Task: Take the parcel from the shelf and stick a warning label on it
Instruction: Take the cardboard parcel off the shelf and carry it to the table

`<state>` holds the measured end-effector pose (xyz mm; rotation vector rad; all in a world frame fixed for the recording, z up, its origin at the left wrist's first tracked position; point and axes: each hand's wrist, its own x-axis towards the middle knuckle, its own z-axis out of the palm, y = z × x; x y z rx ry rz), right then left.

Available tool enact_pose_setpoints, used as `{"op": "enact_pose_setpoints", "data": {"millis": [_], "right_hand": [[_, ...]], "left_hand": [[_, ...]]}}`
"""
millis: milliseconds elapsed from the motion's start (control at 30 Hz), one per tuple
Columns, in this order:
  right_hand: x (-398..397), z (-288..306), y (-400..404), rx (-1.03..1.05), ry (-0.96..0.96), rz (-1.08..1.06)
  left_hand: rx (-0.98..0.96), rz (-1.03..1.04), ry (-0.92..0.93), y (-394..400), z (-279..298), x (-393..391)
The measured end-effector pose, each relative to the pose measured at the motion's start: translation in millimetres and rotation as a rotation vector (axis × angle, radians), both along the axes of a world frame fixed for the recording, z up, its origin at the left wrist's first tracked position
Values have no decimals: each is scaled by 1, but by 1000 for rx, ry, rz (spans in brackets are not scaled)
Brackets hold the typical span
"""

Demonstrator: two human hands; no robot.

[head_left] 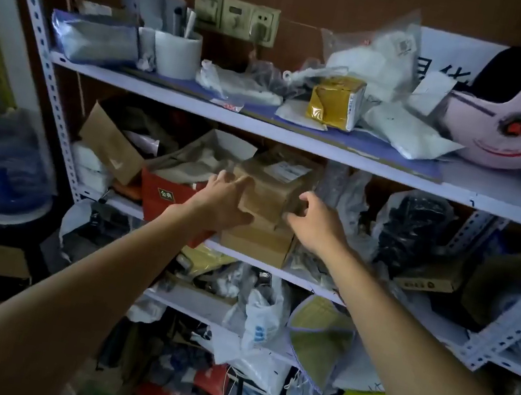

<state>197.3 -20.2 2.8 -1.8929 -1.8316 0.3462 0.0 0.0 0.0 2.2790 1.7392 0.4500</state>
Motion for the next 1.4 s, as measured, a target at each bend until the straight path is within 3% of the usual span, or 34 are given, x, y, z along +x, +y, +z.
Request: {"op": "enact_pose_setpoints", "data": {"millis": [367,733,833,1000,1100,1400], "right_hand": [[1,-37,93,-39,410,77],[-21,-67,102,233,681,-1],[-22,-70,104,237,682,-23],[-23,-53,102,121,502,-68],[-35,-46,99,131,425,-128],[-64,-35,23,282,478,-387]], "left_hand": [[-53,-33,-332,113,-19,5],[7,-93,-476,125,-33,-1],[19,-165,-498,135,-39,-6],[-6,-321,-429,153,-39,-12],[-8,-388,-483,159,-41,-20],[-2,-682,-618,131,-34,-27]]}}
